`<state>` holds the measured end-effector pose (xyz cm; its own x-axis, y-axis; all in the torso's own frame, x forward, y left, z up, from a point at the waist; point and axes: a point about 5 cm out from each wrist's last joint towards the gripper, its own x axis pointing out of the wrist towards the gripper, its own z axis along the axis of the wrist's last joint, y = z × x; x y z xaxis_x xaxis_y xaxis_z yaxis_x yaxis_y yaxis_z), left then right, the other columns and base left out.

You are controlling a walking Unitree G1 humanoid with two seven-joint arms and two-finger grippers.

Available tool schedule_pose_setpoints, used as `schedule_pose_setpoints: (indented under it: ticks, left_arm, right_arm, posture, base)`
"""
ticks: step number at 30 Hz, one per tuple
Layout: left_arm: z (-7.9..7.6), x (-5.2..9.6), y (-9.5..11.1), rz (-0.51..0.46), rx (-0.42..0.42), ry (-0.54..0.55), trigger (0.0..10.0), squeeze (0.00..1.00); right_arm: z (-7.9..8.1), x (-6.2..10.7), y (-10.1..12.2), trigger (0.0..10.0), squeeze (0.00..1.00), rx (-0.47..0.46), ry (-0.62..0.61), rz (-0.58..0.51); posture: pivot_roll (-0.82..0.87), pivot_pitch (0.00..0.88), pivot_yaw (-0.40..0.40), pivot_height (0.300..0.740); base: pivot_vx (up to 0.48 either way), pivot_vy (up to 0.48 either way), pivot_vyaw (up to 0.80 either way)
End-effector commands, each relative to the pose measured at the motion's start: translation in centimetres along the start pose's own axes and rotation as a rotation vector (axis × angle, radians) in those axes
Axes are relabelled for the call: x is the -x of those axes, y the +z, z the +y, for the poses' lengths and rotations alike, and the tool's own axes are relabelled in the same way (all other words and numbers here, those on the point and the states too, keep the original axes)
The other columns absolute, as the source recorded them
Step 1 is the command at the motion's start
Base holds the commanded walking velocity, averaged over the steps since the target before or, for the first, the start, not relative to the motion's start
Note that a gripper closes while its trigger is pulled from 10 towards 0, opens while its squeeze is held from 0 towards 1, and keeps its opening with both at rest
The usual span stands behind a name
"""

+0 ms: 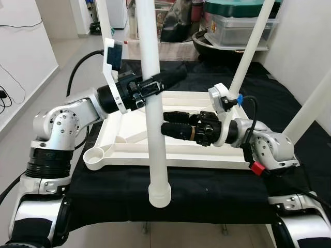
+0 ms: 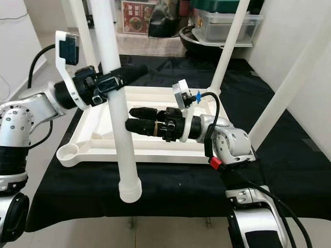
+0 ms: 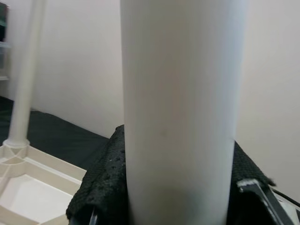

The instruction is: Building children table

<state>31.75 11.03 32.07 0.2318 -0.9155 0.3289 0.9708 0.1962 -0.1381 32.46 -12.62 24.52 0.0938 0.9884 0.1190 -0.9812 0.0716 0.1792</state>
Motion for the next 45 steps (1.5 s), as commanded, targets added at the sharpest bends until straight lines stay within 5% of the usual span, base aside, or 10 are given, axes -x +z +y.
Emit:
schedule_pose_setpoints:
  ticks: [1,12,24,45]
  left_arm:
    - [-0.3,-0.1,0.1,0.024,-0.012,-0.042,0.0,0.0]
    - [0.2,-0.3,0.7,0.039,-0.061,-0.048,0.0,0.0]
    - [1.0,-0.8,1.3,0.027,-0.094,-0.04,0.0,0.0]
    - [1.6,-1.5,1.3,0.025,-0.103,-0.05,0.0,0.0]
  right_arm:
    - [0.4,-0.3,0.6,10.0,0.0,-0.01,0.02,-0.034]
    - [1.5,-0.8,-0.5,10.0,0.0,-0.056,0.083,-0.01]
    - [1.6,-3.9,-1.3,10.0,0.0,-0.043,0.026,-0.032]
    - [3.0,-6.8,-3.0,10.0,0.0,-0.008,0.075,0.028]
  posture:
    - [0.04,0.005,-0.028,0.74]
    - [0.04,0.02,-0.025,0.74]
    - [0.04,0.03,-0.023,0.74]
    - [0.04,0.037,-0.019,0.74]
  base:
    - [0.0,0.0,0.0]
    - [0.0,0.0,0.0]
    - [0.0,0.0,0.0]
    - [0.0,0.0,0.0]
